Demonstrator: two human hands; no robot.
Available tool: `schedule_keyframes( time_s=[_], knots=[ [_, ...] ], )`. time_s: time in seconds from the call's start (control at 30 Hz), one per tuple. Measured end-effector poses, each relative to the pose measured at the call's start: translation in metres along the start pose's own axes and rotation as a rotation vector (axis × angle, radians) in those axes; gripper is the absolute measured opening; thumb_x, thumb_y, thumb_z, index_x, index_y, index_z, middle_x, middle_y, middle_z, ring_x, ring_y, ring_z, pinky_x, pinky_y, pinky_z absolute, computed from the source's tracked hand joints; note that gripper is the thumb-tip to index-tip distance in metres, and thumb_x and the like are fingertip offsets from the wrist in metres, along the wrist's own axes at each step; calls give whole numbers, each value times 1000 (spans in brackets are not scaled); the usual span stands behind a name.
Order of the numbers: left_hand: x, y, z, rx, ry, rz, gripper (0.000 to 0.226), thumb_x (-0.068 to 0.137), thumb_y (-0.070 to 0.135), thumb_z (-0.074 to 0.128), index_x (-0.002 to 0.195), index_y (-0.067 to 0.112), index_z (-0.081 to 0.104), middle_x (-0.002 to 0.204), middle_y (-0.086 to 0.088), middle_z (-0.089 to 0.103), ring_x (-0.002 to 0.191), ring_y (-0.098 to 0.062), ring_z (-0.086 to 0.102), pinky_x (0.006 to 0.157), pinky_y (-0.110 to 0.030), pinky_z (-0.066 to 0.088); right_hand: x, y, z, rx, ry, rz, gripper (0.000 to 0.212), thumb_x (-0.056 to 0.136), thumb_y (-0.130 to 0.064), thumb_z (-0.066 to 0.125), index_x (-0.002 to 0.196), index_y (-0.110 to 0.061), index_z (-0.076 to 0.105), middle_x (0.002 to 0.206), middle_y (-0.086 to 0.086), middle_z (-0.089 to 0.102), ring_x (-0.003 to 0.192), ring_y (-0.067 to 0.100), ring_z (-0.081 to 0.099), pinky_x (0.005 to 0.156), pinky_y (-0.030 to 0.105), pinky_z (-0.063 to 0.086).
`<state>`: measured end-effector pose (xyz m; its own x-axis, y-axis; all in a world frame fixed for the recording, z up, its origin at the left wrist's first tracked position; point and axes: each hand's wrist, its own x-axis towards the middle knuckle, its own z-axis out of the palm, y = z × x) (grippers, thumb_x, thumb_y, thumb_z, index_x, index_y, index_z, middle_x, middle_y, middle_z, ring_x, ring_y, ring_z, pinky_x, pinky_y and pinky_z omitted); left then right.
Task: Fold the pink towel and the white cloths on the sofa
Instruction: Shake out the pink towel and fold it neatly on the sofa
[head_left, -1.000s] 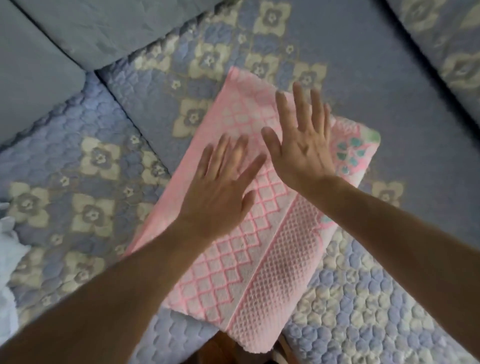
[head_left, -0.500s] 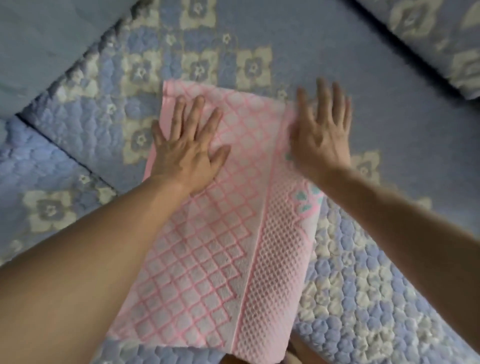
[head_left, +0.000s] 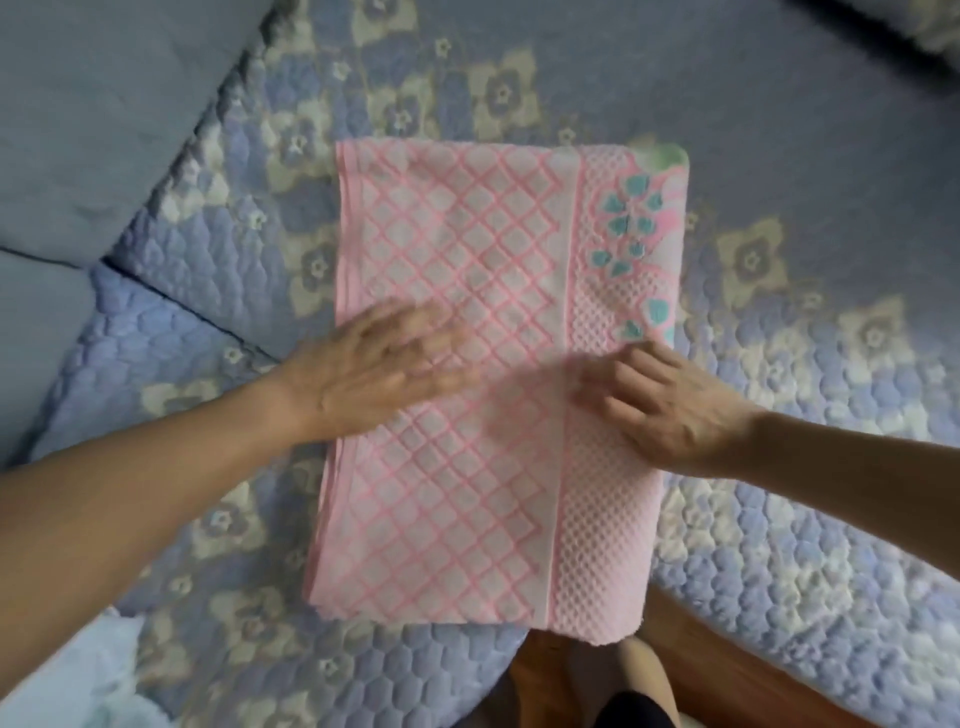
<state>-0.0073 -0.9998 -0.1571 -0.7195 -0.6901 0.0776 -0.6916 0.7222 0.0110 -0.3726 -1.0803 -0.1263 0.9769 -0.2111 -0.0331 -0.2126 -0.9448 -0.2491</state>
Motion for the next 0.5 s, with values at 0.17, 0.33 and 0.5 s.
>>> schedule_keyframes(
  time_s=[0.17,0.33,0.5],
  knots=[
    [-70,0,8,72,-423,175,90,81,37,46,161,23,9,167,-18,2,154,-41,3,123,-57,10,-52,-4,14,21,-186,19,77,79,-8,69,151,-5,42,161,17,33,152,34,26,121,56,27],
    [-73,5,35,-45,-297,66,90,81,24,68,159,27,22,166,-13,15,152,-39,18,117,-61,26,-48,-13,31,76,-101,152,75,87,-40,74,148,-7,46,159,16,36,150,34,31,118,58,29],
    [-69,19,38,-174,-27,-39,44,104,11,39,147,21,45,153,-13,46,144,-35,40,115,-54,34,-41,-26,43,141,87,288,41,97,-18,59,136,-4,61,148,12,52,143,30,43,115,56,36]
  ],
)
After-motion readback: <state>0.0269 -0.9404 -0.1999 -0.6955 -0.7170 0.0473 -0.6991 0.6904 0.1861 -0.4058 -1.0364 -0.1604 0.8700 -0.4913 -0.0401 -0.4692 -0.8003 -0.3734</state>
